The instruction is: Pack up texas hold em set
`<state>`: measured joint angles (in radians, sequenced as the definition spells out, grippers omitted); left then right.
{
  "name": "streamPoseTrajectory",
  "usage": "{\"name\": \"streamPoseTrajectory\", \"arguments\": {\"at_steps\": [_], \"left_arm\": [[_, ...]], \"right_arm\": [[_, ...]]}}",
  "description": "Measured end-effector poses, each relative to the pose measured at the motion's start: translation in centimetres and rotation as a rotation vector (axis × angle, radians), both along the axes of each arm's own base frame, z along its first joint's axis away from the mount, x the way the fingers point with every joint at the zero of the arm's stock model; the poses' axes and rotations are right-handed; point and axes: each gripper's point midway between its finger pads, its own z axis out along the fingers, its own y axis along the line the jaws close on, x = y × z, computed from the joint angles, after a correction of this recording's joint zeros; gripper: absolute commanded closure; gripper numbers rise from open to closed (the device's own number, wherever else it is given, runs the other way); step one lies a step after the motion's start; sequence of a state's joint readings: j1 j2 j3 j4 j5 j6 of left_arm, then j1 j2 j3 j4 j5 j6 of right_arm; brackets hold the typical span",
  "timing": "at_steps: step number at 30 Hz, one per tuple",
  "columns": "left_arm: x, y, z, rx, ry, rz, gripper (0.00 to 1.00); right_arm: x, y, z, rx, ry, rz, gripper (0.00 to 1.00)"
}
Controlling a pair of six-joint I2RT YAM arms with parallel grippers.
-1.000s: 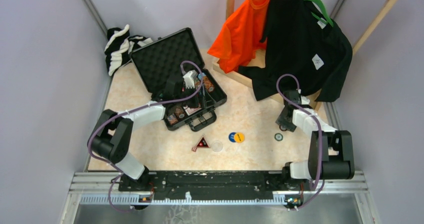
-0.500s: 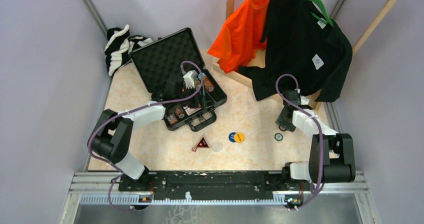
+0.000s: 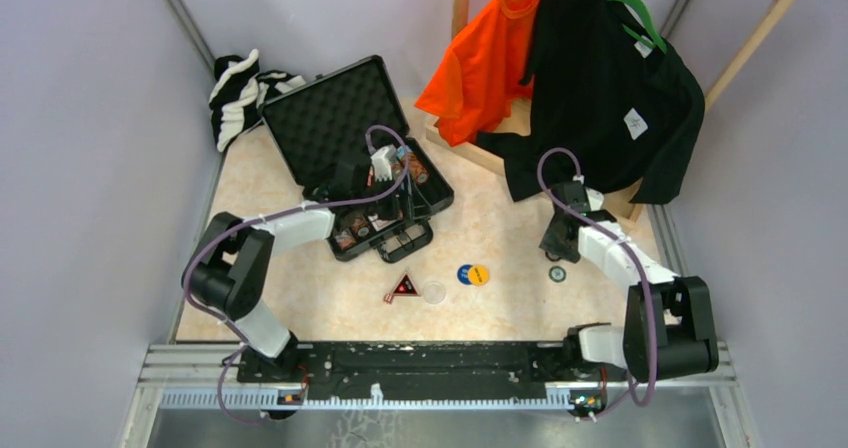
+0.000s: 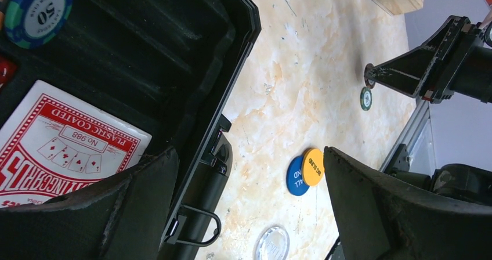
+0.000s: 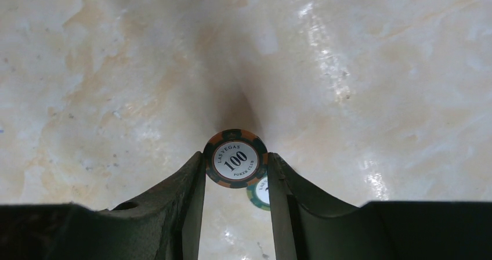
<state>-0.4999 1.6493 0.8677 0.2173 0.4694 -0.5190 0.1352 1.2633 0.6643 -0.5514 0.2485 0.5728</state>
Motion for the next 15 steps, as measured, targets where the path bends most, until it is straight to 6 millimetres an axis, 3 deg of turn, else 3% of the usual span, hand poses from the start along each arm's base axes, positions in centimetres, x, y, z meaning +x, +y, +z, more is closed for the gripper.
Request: {"name": "streamPoseTrajectory", "arguments": {"at_steps": [6, 15], "left_arm": [[-0.2, -0.7, 0.1, -0.026, 0.032, -0.027, 0.03], [-0.3, -2.2, 1.0, -0.081, 0.060, -0.089, 0.04]], "right_arm": [[0.6, 2.9, 1.0, 0.027, -0.024, 0.080, 0.67], [2.6, 9.1, 3.4, 0.064, -0.079, 0.230, 0.67]]}}
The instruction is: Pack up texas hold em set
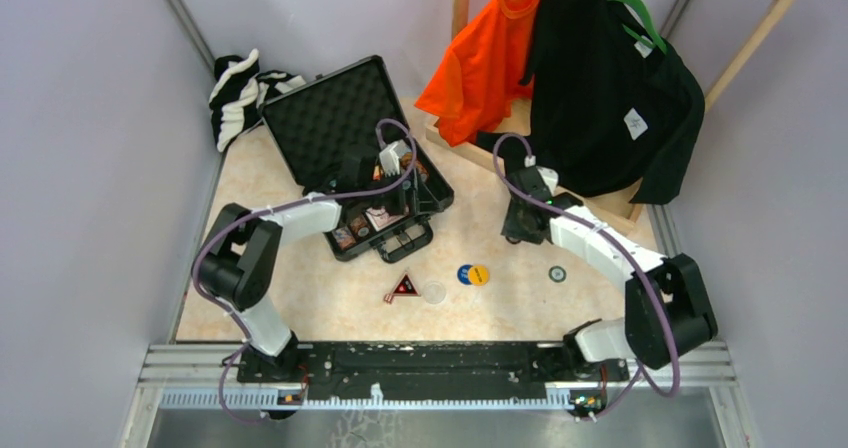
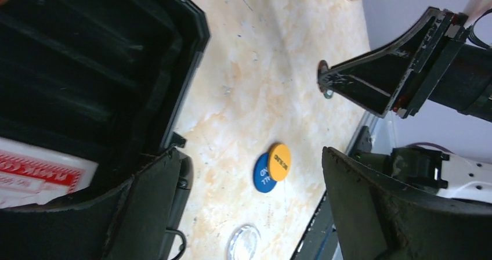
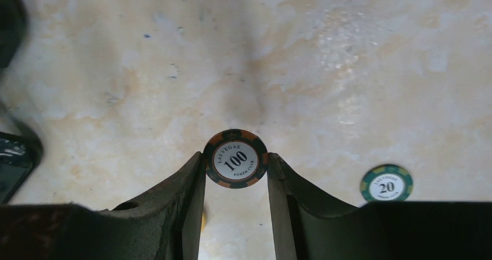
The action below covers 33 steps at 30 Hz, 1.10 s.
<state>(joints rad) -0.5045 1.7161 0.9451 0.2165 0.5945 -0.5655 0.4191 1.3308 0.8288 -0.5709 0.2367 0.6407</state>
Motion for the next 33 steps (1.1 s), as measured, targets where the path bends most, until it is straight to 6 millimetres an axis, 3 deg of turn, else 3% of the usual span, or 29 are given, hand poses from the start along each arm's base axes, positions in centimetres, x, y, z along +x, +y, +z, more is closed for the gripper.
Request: {"name": "streamPoseTrajectory", "arguments": {"at_steps": [15, 26, 33], "left_arm": [[-3.9, -3.0, -1.5, -0.099, 0.240, -0.222, 0.06], [-5.3, -4.1, -0.7, -0.218, 0.354, -0.316, 0.11], [-5.1, -4.2, -0.1, -0.248, 0.364, -0.319, 0.12]], "right_arm": [[1.1, 8.3, 3.7, -0.020, -0.057, 0.199, 0.67], [-0.5, 12.0, 3.4, -0.054, -0.043, 0.309, 0.67], [-1.0, 12.3, 3.4, -0.074, -0.037, 0.327, 0.67]]}}
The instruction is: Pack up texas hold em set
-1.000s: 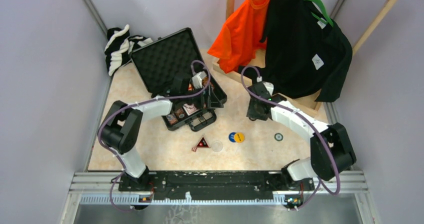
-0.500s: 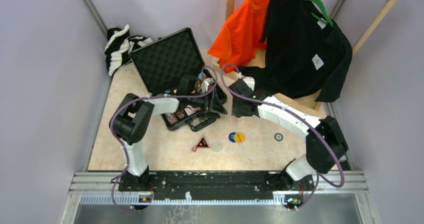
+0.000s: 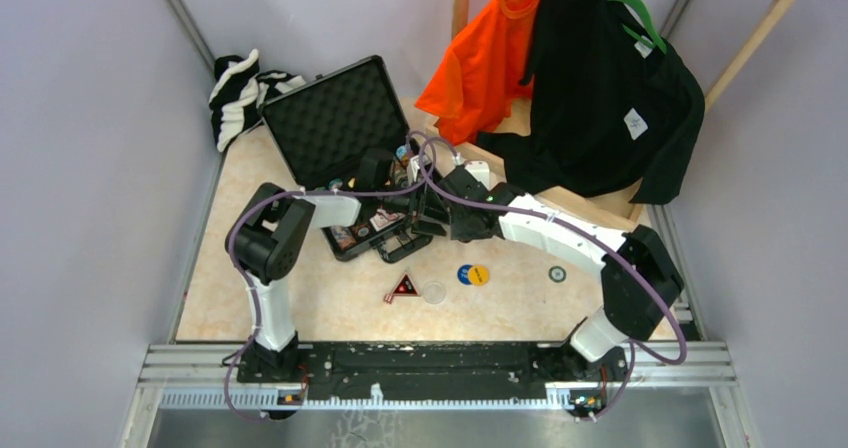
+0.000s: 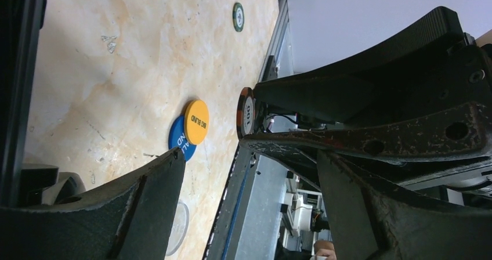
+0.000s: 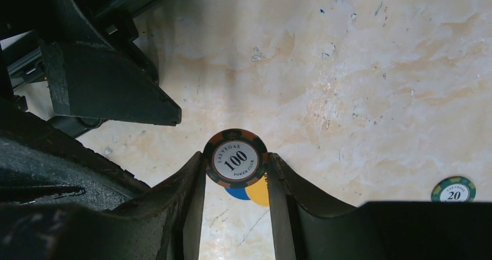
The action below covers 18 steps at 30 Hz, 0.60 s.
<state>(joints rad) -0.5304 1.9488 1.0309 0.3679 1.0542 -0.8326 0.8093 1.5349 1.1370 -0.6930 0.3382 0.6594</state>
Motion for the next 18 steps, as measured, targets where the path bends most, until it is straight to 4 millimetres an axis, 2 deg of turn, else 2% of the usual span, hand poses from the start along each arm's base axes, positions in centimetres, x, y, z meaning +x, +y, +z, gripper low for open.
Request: {"name": "streamPoseTrajectory", "arguments": {"at_steps": [12, 18], "left_arm": [[0.58, 0.55, 0.86, -0.040, 0.023, 0.011, 0.12], [0.43, 0.51, 0.79, -0.072, 0.059, -0.015, 0.18]], "right_arm": [[0.21, 0.44, 0.44, 0.014, -0.015, -0.008, 0.67], [0.09, 0.65, 0.46, 0.014, -0.018, -0.002, 0.67]]}}
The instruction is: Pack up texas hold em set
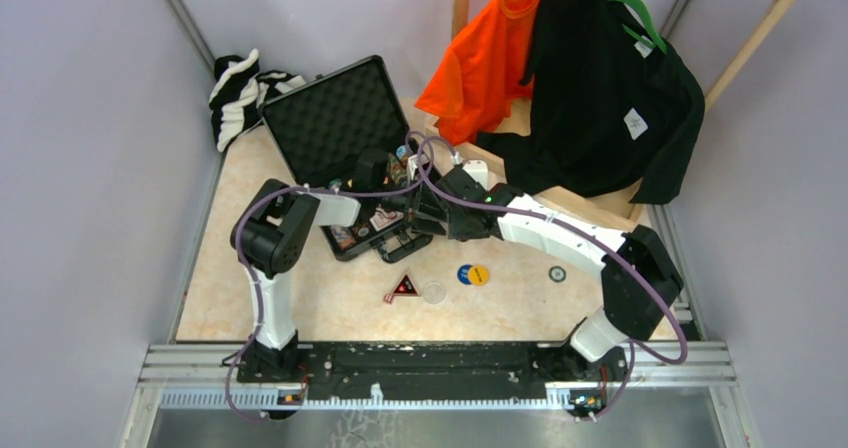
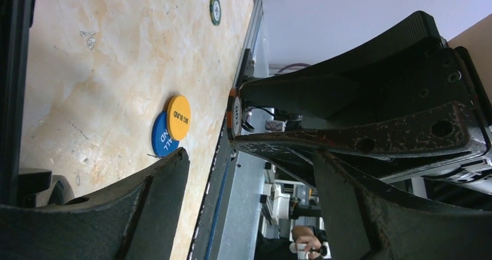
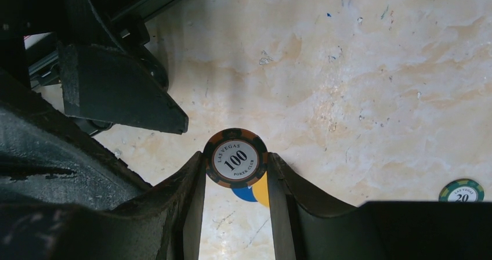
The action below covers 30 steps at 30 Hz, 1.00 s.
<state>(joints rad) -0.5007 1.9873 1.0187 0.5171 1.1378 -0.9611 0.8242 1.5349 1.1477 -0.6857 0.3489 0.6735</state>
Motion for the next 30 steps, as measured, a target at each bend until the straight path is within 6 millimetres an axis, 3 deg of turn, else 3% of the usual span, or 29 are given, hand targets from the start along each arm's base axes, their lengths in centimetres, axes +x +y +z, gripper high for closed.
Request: {"name": "streamPoseTrajectory", "arguments": {"at_steps": [14, 30], "left_arm": [[-0.2, 0.2, 0.7, -0.073, 0.070, -0.042, 0.20], [2.0, 1.0, 0.3, -0.072, 0.093, 0.004, 0.20]], "right_arm": [[0.1, 0.3, 0.4, 0.008, -0.017, 0.016, 0.67], [-1.4, 1.2, 1.8, 0.060, -0.032, 0.076, 0.67]]}}
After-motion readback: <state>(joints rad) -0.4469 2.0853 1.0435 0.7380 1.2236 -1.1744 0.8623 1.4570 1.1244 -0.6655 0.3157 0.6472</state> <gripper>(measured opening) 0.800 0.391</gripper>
